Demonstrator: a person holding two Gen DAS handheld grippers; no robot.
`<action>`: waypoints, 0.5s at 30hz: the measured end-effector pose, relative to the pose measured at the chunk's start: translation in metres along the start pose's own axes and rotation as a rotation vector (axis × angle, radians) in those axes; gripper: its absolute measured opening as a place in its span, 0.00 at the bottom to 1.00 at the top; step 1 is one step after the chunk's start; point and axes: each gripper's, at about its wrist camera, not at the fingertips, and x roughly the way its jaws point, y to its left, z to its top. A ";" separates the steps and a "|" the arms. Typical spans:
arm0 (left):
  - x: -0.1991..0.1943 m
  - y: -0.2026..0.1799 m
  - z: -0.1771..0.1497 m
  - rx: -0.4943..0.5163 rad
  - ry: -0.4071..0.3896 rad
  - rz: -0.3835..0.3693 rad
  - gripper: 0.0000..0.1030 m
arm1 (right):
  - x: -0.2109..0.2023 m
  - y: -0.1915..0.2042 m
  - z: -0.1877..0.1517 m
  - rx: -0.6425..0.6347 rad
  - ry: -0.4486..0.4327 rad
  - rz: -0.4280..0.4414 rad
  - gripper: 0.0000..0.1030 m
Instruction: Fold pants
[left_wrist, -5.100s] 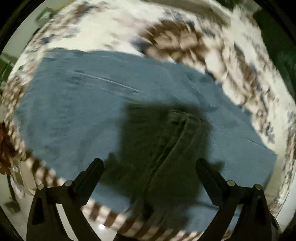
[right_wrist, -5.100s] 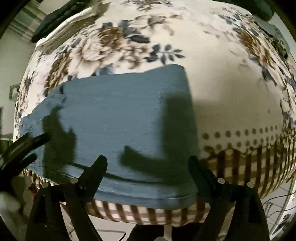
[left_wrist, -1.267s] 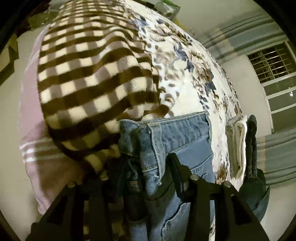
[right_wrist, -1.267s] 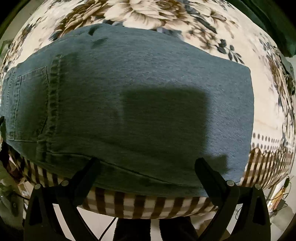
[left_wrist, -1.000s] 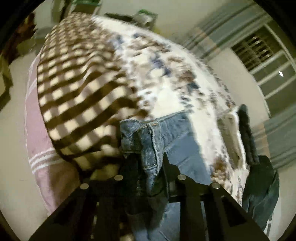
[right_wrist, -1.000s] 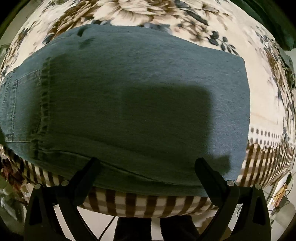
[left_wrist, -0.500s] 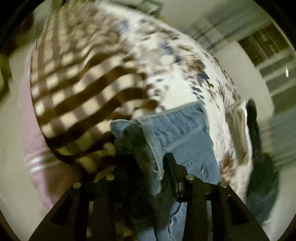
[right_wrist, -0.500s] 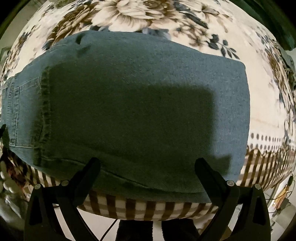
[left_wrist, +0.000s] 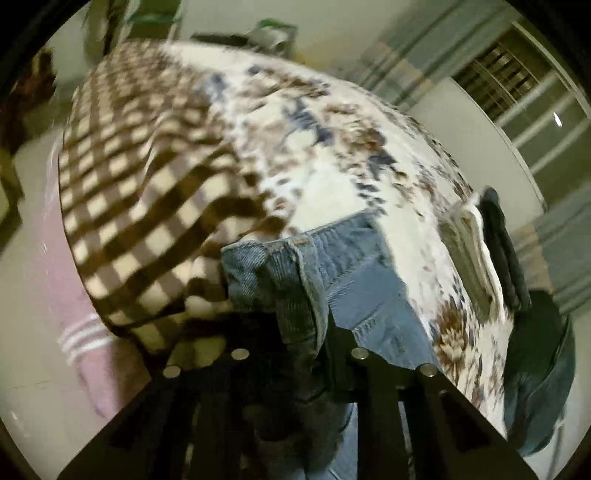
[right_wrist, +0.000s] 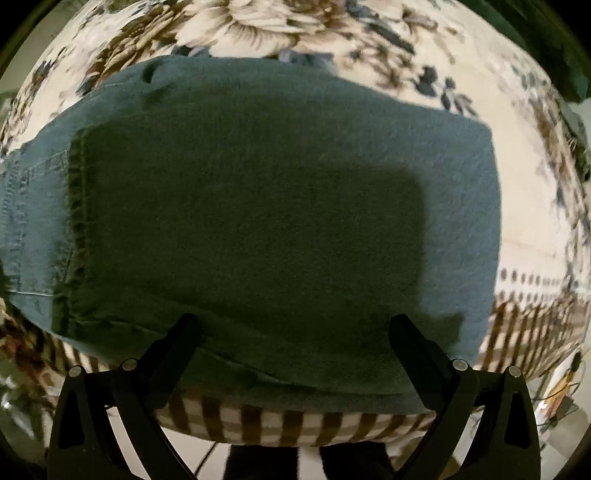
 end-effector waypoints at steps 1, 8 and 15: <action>-0.007 -0.008 0.000 0.029 -0.009 0.010 0.15 | -0.001 0.000 0.002 -0.009 -0.010 -0.012 1.00; -0.052 -0.075 -0.015 0.273 -0.069 0.074 0.14 | 0.003 -0.020 0.010 -0.005 -0.052 0.034 1.00; -0.092 -0.139 -0.055 0.454 -0.136 0.129 0.14 | 0.005 -0.070 0.016 0.020 -0.043 0.185 1.00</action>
